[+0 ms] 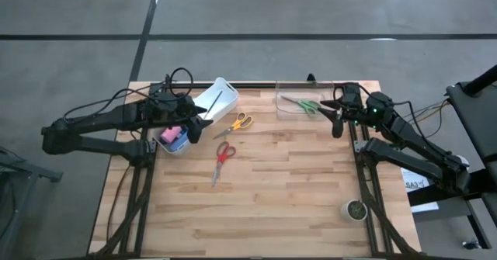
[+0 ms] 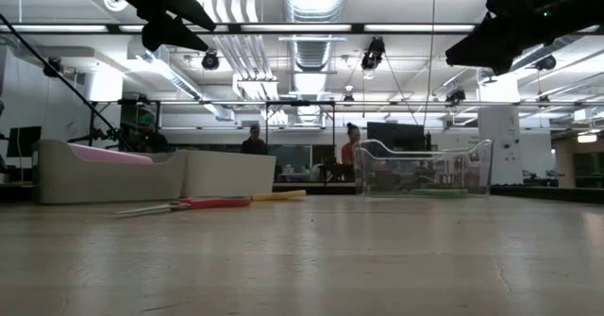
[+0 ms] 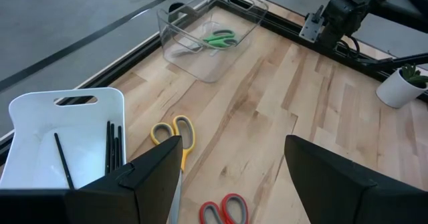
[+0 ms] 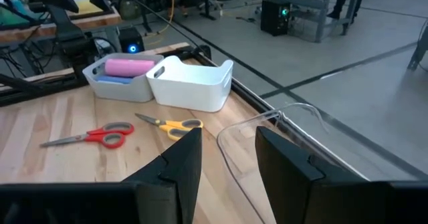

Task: Pick & Place Paint Supplies
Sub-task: Put the yellow scissors into the transparent bin

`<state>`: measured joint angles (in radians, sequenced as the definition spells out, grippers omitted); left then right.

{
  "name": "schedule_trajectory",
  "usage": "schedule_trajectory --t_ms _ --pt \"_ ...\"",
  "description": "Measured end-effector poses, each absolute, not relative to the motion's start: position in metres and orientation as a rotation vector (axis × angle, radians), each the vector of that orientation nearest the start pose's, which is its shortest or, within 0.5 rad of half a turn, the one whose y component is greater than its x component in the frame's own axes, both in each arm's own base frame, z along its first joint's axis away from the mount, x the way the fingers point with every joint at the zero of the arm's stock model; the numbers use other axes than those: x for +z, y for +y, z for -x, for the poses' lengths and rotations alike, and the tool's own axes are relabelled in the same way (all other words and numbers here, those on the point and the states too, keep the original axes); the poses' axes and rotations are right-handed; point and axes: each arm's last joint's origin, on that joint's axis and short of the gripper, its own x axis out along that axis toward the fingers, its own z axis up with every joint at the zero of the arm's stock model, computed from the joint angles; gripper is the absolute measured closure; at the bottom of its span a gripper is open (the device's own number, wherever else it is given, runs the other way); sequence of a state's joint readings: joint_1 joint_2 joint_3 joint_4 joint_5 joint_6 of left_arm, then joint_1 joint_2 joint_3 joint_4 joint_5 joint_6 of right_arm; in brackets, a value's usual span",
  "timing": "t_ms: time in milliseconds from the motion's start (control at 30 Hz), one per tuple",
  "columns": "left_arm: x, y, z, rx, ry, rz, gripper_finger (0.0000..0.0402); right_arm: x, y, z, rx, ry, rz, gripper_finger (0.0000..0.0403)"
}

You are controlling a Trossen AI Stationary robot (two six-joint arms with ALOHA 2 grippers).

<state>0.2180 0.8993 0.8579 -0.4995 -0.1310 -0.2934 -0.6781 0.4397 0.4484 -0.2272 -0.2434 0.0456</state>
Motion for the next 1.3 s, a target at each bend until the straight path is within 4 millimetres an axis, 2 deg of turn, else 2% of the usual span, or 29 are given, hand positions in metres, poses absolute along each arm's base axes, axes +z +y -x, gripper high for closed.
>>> schedule_trajectory --t_ms 1300 --pt "0.3127 0.0443 -0.1817 0.416 0.466 0.279 0.013 0.2569 -0.0696 -0.0975 -0.438 0.191 -0.143 0.0266"
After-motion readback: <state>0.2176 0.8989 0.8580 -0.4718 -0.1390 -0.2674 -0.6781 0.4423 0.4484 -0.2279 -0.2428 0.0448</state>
